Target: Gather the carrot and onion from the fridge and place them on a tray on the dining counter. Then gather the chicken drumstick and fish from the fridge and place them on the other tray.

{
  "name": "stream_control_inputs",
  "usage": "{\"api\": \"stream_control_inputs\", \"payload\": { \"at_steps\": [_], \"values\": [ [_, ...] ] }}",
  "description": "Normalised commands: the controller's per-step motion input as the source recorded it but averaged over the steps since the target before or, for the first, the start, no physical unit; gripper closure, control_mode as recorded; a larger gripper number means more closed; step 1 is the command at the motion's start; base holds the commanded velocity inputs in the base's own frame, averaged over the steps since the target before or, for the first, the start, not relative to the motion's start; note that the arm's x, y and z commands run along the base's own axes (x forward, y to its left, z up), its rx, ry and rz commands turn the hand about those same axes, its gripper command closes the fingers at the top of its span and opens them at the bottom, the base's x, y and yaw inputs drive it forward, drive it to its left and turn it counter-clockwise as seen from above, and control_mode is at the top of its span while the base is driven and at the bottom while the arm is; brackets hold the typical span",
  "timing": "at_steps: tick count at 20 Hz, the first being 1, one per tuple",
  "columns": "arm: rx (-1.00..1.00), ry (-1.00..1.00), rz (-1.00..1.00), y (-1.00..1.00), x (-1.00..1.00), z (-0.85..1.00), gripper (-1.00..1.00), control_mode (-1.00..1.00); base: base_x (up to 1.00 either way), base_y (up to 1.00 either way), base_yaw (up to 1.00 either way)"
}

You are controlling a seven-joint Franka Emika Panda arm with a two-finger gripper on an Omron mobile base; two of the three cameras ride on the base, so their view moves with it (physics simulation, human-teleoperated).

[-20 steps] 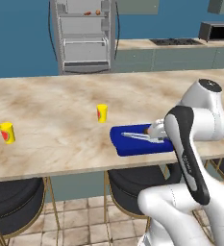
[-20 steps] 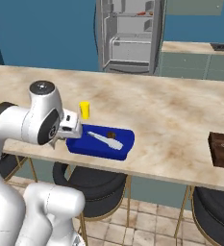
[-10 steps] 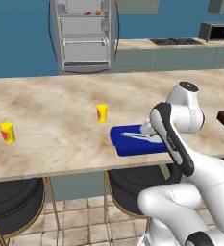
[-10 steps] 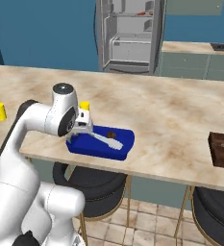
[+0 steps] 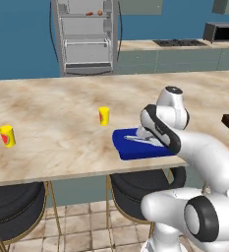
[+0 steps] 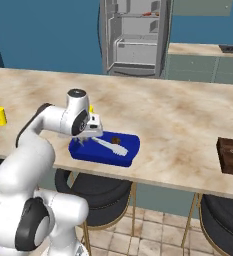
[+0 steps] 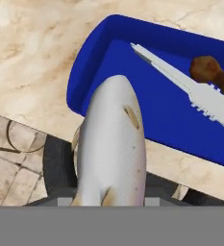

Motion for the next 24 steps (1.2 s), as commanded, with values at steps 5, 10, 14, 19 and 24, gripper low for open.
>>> {"api": "stream_control_inputs", "payload": {
  "at_steps": [5, 10, 14, 19, 24],
  "values": [
    [-0.02, 0.13, 0.0, 0.0, 0.5, -0.4, 1.0, -1.0, 0.0, 0.0, 0.0],
    [0.0, 0.09, 0.0, 0.0, 0.68, -0.42, 1.0, -1.0, 0.0, 0.0, 0.0],
    [0.0, 0.06, 0.0, 0.0, 0.67, -0.43, 1.0, -1.0, 0.0, 0.0, 0.0],
    [0.0, 0.02, 0.0, 0.0, 0.59, -0.48, 1.0, -1.0, 0.0, 0.0, 0.0],
    [0.0, 0.01, 0.0, 0.0, 0.48, -0.49, 1.0, -1.0, 0.0, 0.0, 0.0]
  ]
}}
